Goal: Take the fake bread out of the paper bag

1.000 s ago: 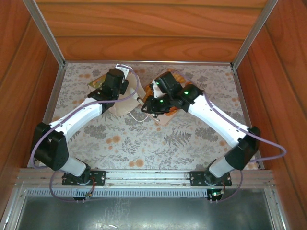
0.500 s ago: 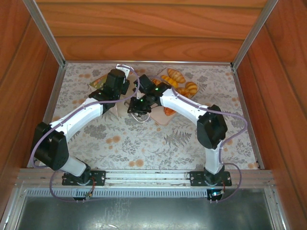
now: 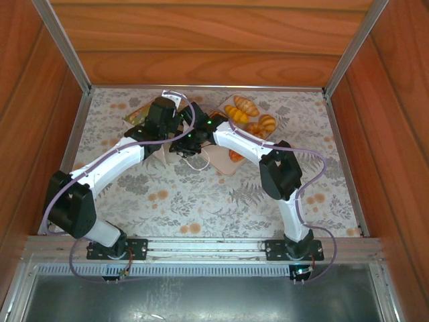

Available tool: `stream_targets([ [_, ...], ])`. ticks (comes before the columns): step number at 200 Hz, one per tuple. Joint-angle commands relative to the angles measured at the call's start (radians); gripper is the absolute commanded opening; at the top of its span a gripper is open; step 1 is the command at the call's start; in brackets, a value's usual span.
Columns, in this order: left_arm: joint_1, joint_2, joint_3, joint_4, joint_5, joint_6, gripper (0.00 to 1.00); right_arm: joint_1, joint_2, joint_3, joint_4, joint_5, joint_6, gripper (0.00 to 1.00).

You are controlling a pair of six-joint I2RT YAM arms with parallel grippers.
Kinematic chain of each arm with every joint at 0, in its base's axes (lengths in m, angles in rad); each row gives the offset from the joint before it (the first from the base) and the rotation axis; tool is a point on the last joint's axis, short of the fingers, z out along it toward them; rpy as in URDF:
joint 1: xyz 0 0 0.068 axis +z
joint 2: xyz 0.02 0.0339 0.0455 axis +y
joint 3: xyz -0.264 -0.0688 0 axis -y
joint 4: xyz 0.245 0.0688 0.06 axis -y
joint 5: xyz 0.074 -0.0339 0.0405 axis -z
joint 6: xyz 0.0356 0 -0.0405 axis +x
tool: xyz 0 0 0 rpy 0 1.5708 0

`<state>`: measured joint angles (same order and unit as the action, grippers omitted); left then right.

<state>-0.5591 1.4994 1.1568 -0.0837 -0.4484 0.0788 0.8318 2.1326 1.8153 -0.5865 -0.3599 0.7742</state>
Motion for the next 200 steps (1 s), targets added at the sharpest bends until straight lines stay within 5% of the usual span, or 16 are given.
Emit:
stream_targets([
  [1, -0.010, 0.000, 0.038, 0.024, 0.015, -0.025, 0.00, 0.014, 0.018, -0.002, 0.042, -0.065, 0.014, 0.36],
  [85, -0.011, -0.009, 0.066, 0.021, -0.017, -0.030, 0.00, 0.016, -0.097, -0.181, 0.135, -0.069, 0.043, 0.34],
  [200, -0.010, -0.182, -0.118, 0.044, 0.162, 0.019, 0.00, -0.031, -0.086, -0.182, 0.205, 0.031, 0.147, 0.40],
])
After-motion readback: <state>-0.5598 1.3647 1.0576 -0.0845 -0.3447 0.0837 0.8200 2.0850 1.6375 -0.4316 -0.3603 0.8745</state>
